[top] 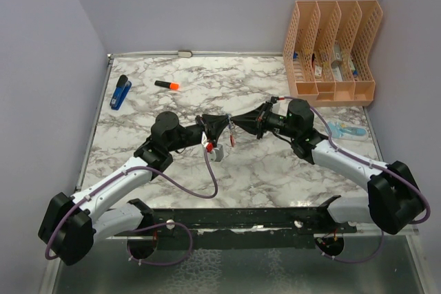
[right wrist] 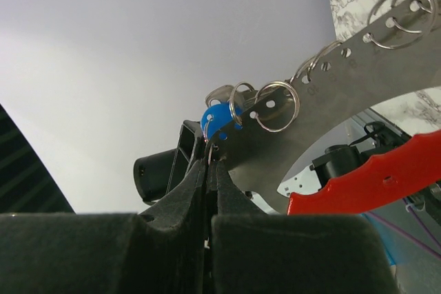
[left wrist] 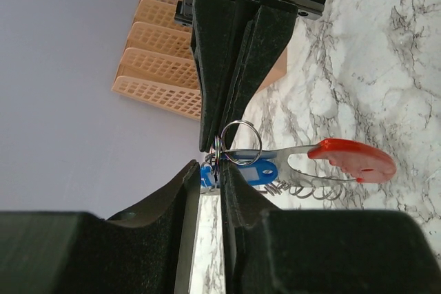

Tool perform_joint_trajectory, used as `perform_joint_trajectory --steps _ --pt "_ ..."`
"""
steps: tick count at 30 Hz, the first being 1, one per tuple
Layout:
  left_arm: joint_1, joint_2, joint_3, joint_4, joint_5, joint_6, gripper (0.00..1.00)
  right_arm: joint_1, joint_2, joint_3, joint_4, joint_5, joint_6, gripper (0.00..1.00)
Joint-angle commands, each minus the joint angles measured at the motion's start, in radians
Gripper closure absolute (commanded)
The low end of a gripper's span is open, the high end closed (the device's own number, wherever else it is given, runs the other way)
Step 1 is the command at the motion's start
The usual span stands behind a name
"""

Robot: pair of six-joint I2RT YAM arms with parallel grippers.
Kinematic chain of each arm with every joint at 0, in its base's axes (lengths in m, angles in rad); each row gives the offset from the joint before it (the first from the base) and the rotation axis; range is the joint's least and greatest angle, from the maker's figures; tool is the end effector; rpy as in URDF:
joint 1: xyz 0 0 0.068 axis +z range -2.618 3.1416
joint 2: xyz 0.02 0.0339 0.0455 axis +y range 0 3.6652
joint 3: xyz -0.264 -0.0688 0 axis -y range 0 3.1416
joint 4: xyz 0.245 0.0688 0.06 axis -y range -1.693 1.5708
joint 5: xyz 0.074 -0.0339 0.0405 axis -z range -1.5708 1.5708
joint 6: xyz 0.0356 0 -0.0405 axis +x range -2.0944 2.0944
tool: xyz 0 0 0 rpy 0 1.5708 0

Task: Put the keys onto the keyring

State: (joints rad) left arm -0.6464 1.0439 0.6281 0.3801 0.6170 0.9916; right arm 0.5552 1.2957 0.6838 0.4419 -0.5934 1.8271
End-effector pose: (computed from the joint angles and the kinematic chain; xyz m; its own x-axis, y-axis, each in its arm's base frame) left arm 0.1780 -0.1601 0.2939 0.7818 0.2652 -0.5643 0.5454 0.1477 0.8251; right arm 0.2320 0.1673 0.2584 -0.8393 0.4231 0.3414 0.3686 -0.0187 0.9294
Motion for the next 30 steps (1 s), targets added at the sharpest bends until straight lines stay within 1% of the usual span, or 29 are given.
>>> perform_joint_trajectory --steps 1,14,16,21,25,30 --pt "0.003 -0.001 0.024 0.026 0.043 -0.01 0.81 -0.002 0.001 0.031 0.021 -0.031 -0.017 0.99" --pt "0.004 -0.001 0.019 0.016 0.024 0.004 0.96 -0.001 0.011 0.04 0.028 -0.044 -0.013 0.99" --pt "0.004 0.002 0.021 0.016 0.026 0.008 1.0 -0.001 0.011 0.039 0.027 -0.045 -0.015 0.99" --pt "0.004 0.0 0.018 0.013 0.033 0.021 1.0 -0.002 0.015 0.031 0.028 -0.052 -0.01 0.99" --pt "0.003 -0.004 0.038 -0.059 0.064 0.062 1.0 -0.001 0.029 0.034 0.035 -0.06 -0.007 0.99" --pt "0.004 -0.001 0.066 -0.112 0.072 0.061 1.0 -0.001 0.047 0.039 0.067 -0.07 0.001 0.99"
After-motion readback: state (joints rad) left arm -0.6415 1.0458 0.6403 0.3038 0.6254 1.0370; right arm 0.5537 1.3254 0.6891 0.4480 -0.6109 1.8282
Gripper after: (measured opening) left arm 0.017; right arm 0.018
